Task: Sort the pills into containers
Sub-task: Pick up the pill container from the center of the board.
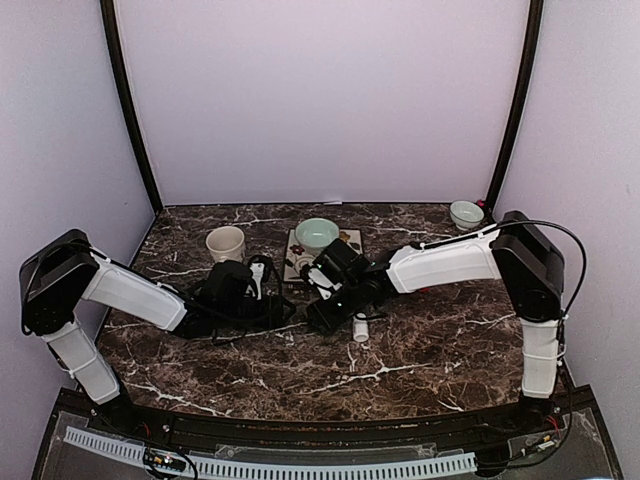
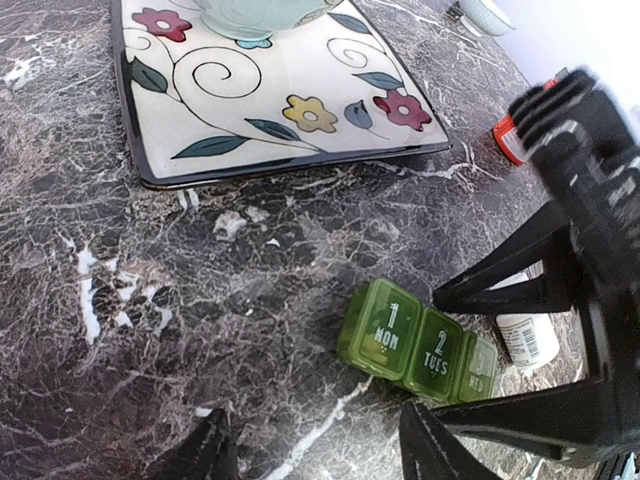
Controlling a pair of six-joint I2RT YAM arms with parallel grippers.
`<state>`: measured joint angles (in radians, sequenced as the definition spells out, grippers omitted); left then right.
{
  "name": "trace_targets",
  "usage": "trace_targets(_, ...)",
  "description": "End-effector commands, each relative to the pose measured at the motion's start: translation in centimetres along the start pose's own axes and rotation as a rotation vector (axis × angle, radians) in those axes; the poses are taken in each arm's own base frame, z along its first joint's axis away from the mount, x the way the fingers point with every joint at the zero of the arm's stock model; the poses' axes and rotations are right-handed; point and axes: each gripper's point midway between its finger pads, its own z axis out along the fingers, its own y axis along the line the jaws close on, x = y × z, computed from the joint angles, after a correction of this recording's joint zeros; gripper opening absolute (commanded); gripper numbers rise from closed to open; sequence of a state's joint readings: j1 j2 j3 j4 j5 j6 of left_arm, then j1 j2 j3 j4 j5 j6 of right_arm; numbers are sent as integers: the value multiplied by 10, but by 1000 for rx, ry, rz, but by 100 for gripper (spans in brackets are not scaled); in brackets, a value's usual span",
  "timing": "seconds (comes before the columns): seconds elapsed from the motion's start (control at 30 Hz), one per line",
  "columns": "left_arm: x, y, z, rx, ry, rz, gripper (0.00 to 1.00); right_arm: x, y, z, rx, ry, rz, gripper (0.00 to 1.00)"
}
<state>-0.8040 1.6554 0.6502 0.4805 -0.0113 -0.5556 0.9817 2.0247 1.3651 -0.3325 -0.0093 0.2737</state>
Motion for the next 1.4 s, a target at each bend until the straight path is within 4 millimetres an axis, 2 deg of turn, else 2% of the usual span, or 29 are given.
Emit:
trace_targets(0.0, -4, -1, -5, 19, -18, -15, 58, 3, 1, 9, 28, 15, -27, 64)
trace_targets(0.17, -2, 1, -5, 22, -13, -23, 58, 5, -3, 12, 50, 22, -34, 59)
trace_targets(0.3, -1, 1, -3, 32, -9, -32, 60, 8, -6, 15, 63, 32, -46, 38)
trace_targets(0.37, -1, 2, -2, 36, -6, -39, 61, 8, -6, 15, 68, 33, -55, 32)
trace_targets(0.53, -2, 0, -3, 72, 0, -67, 63, 5, -1, 8, 51, 18, -84, 30)
trace_targets(0.73, -11, -5, -7, 173, 6, -149, 68, -7, 14, -14, -19, -40, -110, 30)
trace_targets(1.1, -18, -41, -10, 413, 63, -203, 68, -17, 40, -37, -124, -90, -148, 30)
trace_targets(1.37, -18, -48, -10, 457, 83, -218, 67, -23, 52, -44, -151, -113, -169, 31)
